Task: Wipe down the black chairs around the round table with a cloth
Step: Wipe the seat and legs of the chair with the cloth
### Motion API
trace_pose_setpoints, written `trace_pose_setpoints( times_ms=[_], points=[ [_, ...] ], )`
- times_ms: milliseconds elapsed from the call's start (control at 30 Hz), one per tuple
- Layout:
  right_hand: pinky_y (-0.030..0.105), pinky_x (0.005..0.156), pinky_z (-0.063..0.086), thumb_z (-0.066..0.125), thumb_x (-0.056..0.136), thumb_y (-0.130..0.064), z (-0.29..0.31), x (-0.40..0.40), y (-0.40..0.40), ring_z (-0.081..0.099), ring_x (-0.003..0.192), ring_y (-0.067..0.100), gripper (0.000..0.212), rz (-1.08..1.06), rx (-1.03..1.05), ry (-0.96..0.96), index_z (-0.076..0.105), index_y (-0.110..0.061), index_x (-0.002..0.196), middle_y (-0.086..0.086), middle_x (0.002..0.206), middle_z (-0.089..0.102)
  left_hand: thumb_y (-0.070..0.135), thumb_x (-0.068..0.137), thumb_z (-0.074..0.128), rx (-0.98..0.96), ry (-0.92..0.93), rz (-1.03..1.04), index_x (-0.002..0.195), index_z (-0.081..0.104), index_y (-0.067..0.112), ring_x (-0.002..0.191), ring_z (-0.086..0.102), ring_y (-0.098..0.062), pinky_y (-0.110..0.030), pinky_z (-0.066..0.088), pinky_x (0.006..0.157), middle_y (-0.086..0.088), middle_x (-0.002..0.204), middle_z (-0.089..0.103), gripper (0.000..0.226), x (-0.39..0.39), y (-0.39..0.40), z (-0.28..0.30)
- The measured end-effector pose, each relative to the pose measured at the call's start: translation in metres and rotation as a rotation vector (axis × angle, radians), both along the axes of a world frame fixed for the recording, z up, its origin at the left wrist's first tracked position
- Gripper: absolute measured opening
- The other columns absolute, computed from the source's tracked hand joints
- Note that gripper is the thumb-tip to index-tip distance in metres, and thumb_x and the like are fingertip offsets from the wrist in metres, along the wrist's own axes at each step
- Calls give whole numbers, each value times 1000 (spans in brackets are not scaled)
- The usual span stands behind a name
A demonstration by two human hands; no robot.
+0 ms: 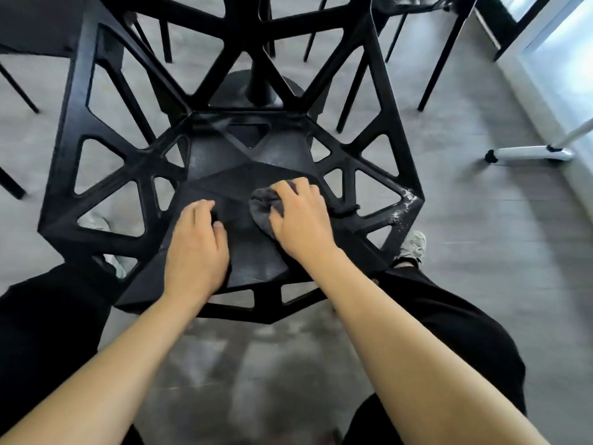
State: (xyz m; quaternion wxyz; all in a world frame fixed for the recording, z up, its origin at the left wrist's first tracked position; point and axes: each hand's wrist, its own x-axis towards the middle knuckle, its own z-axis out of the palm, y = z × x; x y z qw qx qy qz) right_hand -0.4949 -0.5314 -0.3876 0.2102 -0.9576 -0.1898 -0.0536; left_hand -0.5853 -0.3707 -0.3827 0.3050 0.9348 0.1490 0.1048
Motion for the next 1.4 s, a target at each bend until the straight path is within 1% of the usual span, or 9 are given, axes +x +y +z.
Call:
trace_pose_setpoints(
  times_ms=[100, 233, 400, 567, 700, 800, 900, 1133, 1400],
  points=[
    [45, 98, 42, 64, 88, -20, 5, -17, -52, 50, 110, 37, 38, -171, 62, -19, 60, -16, 126, 12, 126, 53, 13, 100, 47, 47, 63, 0, 129, 53, -2, 127, 46, -35, -45, 37, 108, -19, 134, 51, 33, 1, -2, -2],
    [45, 97, 44, 65, 88, -20, 8, -40, -49, 49, 108, 34, 37, -160, 123, -19, 62, -17, 124, 10, 124, 54, 18, 99, 51, 236, 108, -48, 126, 57, 1, 129, 47, -42, -57, 31, 113, -23, 139, 50, 33, 9, -22, -1],
    [41, 90, 45, 66, 85, -20, 2, -35, -49, 52, 103, 32, 34, -95, 104, -65, 65, -16, 119, 11, 120, 57, 18, 97, 46, 267, 90, -258, 131, 55, 2, 129, 50, -35, -48, 37, 112, -17, 140, 56, 38, 12, -75, 1],
    [42, 80, 47, 69, 80, -16, 13, 37, -68, 58, 92, 33, 22, -18, -441, -358, 67, -12, 101, 14, 105, 63, 27, 99, 44, 310, 131, -224, 141, 52, 7, 137, 45, -30, -45, 35, 115, -11, 148, 51, 47, 12, -81, -4],
    [44, 82, 49, 42, 86, -15, 40, 85, -102, 60, 91, 35, 29, 102, -632, -503, 67, -8, 98, 15, 101, 64, 39, 102, 35, 323, 191, -190, 147, 44, 5, 146, 34, -31, -45, 24, 122, -13, 155, 42, 58, 12, -85, -6],
    [43, 85, 49, 53, 87, -15, 38, 80, -128, 59, 91, 36, 19, 97, -582, -527, 65, -8, 99, 15, 100, 62, 46, 103, 29, 326, 239, -155, 151, 36, 5, 150, 25, -30, -43, 16, 125, -13, 160, 34, 64, 14, -85, -6],
    [42, 88, 47, 66, 83, -16, 32, 55, -139, 56, 97, 35, 28, 26, -493, -417, 64, -10, 111, 15, 110, 60, 46, 103, 27, 330, 230, -146, 151, 37, 5, 150, 25, -30, -43, 17, 125, -13, 160, 35, 64, 12, -85, -5],
    [45, 89, 42, 55, 90, -31, 40, -1, -145, 51, 103, 34, 32, -315, -131, -205, 62, -16, 118, 11, 117, 58, 44, 102, 29, 318, 257, -146, 150, 36, 4, 150, 24, -31, -43, 15, 125, -13, 160, 34, 63, 14, -87, -5],
    [44, 90, 44, 54, 88, -34, -3, -97, -69, 52, 99, 33, 36, -302, 215, -112, 65, -17, 118, 10, 116, 58, 36, 104, 30, 308, 269, -163, 154, 32, 7, 152, 21, -28, -40, 12, 126, -10, 163, 28, 58, 10, -85, 0]
  ],
)
